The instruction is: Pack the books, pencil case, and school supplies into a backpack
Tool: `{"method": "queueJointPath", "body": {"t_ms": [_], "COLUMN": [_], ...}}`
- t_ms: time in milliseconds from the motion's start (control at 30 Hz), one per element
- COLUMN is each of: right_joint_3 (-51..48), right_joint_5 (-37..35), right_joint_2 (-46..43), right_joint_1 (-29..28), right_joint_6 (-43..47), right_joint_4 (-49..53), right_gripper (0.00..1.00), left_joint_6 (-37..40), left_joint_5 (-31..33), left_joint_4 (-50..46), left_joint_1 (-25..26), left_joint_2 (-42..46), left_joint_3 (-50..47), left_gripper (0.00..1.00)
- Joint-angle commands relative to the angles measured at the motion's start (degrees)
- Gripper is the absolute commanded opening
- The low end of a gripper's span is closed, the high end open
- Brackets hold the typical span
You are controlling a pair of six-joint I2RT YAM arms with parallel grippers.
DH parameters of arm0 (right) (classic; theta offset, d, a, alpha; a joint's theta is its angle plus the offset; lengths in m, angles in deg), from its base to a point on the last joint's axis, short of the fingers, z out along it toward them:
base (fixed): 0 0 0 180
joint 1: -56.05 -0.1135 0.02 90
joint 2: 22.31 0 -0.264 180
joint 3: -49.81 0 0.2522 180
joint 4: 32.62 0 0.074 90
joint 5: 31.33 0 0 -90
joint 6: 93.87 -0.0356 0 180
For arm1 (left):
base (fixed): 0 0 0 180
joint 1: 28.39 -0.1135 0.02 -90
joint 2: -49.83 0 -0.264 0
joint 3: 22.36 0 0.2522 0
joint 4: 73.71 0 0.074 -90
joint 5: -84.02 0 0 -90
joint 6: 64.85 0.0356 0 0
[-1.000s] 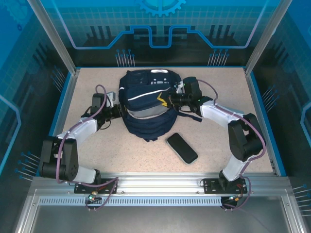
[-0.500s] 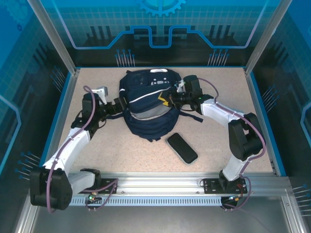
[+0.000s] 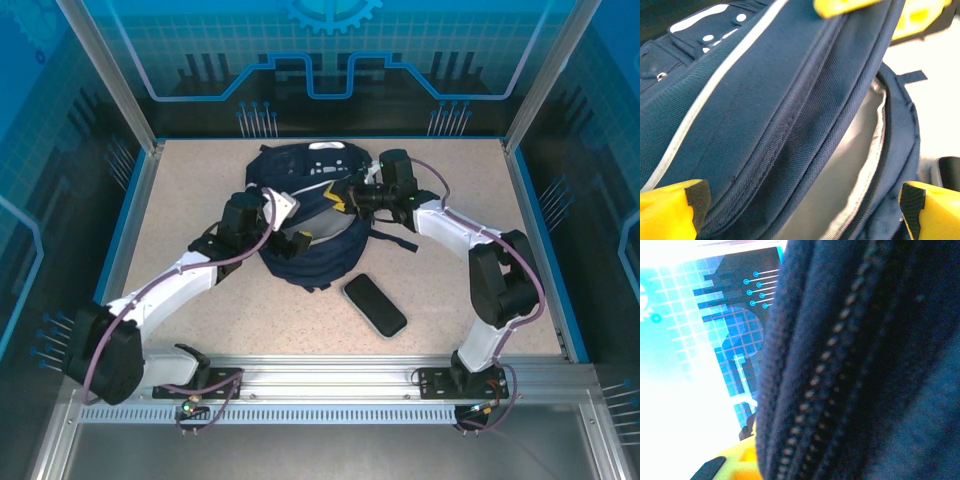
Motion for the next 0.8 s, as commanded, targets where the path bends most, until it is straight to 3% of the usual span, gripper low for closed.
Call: {"method": "queueJointPath", "body": {"t_ms": [0, 133, 267, 367, 400, 467, 533, 667, 767], "right_joint_3": [4.16, 5.34, 5.11, 4.12, 2.95, 0.42, -1.07, -2.69, -4.94], "right_joint_5": [5.68, 7.06, 7.62, 6.91, 6.22, 5.47, 3.76, -5.52, -18.76], "right_joint_2": [-0.16, 0.45, 0.15, -1.29, -2.38, -4.77, -7.17, -13.74, -20.64], "right_joint_1": [0.64, 0.79, 1.1, 1.6, 1.73, 2.03, 2.43, 2.75, 2.13], "right_joint_6": [-0.11, 0.56, 3.04, 8.1, 10.15, 14.08, 20.1, 36.42, 46.55], "right_joint_4": [-3.29, -1.57, 1.33, 5.01, 6.14, 7.65, 12.83, 29.06, 40.24], "right_gripper": [0.17, 0.19, 0.25, 0.37, 0.47, 0.59, 0.64, 0.72, 0.75], "left_joint_6": [10.57, 12.21, 11.36, 10.22, 10.07, 9.37, 8.86, 5.61, 2.5], "left_joint_5": [1.38, 5.35, 10.47, 12.32, 12.41, 12.06, 11.8, 11.47, 11.47], "left_joint_4": [3.86, 6.32, 11.84, 12.44, 12.04, 11.64, 11.85, 11.63, 13.48], "left_joint_1": [0.47, 0.93, 1.07, 1.01, 1.08, 1.06, 1.06, 1.17, 1.3], "left_joint_2": [-3.12, -6.98, -9.3, -10.51, -10.92, -11.12, -11.33, -11.12, -10.27], "left_joint_3": [2.42, 4.48, 5.79, 7.36, 8.02, 8.67, 8.7, 9.27, 8.25], "left_gripper": [0.99, 0.98, 0.87, 0.68, 0.64, 0.56, 0.5, 0.4, 0.31]}}
